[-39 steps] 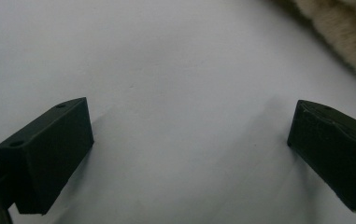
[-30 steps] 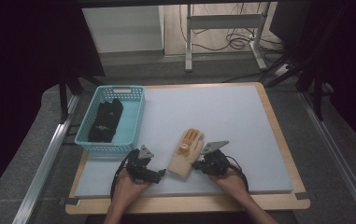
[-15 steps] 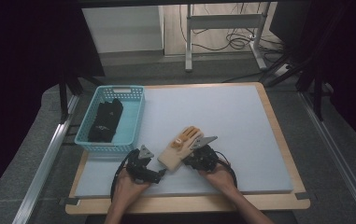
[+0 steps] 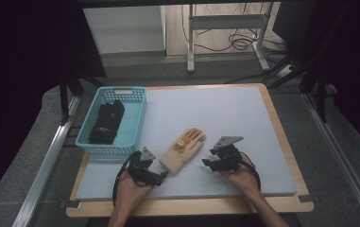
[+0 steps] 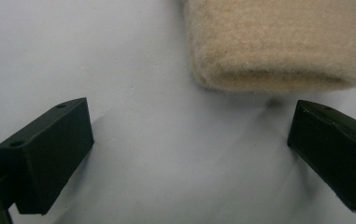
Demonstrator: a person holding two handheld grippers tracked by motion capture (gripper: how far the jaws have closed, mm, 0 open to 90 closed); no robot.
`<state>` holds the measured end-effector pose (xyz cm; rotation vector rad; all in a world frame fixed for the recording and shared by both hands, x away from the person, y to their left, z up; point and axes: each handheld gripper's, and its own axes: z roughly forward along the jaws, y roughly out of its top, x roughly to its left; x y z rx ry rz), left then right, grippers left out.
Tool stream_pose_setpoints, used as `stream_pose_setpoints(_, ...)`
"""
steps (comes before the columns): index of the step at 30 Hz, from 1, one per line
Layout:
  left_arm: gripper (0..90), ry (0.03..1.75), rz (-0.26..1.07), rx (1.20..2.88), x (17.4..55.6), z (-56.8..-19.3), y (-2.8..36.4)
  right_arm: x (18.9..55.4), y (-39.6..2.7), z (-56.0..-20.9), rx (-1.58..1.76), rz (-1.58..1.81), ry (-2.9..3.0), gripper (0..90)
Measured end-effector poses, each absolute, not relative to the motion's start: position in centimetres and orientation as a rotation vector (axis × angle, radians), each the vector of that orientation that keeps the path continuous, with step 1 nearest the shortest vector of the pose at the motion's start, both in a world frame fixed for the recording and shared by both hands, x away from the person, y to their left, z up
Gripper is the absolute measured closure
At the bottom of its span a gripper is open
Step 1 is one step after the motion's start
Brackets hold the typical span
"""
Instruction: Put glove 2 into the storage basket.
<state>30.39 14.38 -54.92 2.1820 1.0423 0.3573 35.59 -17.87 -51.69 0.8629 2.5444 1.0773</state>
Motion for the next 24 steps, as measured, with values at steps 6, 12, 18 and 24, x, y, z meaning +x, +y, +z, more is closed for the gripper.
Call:
stream_pose_setpoints(6, 0.5, 1.043, 0.356, 2.178, 30.4, -54.9, 14.4, 36.1, -21.1, -51.8, 0.946, 1.054, 2.461, 22.4)
stream_pose_setpoints(12, 0.5, 1.046, 0.354, 2.172, 30.4, -54.9, 14.4, 36.2, -24.1, -52.4, 1.02, 1.023, 2.399, 16.7)
stream_pose_setpoints(18, 0.5, 1.043, 0.353, 2.181, 30.2, -54.8, 14.4, 36.2, -25.0, -53.0, 1.048, 0.994, 2.385, 13.4)
stream_pose_setpoints(24, 0.0, 1.016, 0.316, 2.18, 29.7, -53.7, 14.3, 36.2, -25.0, -53.1, 1.038, 0.987, 2.387, 12.8)
